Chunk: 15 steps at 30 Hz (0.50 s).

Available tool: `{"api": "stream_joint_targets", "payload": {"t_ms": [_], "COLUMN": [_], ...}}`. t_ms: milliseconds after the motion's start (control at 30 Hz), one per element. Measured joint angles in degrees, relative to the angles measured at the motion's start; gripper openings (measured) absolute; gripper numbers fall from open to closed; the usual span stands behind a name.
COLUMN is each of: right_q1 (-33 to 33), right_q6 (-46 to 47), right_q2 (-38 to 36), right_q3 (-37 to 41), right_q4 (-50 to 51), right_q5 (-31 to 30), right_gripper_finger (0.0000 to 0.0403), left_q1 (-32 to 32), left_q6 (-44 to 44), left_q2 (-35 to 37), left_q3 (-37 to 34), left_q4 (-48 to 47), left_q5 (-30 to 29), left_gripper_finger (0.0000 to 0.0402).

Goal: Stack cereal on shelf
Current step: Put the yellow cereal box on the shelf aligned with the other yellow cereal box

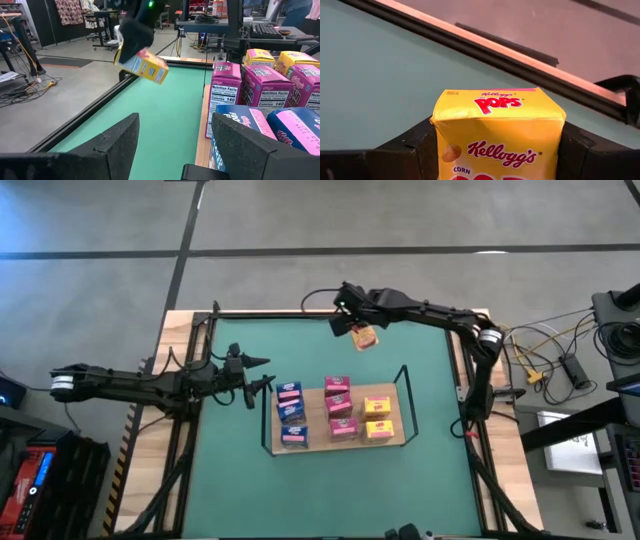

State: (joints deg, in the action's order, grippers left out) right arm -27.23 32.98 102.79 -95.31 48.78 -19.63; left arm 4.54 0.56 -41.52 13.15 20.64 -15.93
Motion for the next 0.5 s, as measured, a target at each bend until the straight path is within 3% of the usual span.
{"api": "stream_joint_targets", "payload": {"t_ms": [300, 500], "right_q1": [1.1, 1.2], "right_q6": [-5.5, -8.5], "right_q2": [-7.9, -16.3], "right_q3": [5.4, 18.7], "right_q4": [-3.4, -18.7], "right_q5": [0.1, 1.0], "right_gripper_finger": [0.0256, 0.0256], "left_q1": [0.0, 0.0], "left_q6": [0.0, 0.0], "left_q2": [0.0, 0.0], "left_q3": [0.0, 0.0], "left_q4": [0.1, 0.2], "left_q5": [0.0, 0.0], "left_gripper_finger": [0.0233, 0.0233]}}
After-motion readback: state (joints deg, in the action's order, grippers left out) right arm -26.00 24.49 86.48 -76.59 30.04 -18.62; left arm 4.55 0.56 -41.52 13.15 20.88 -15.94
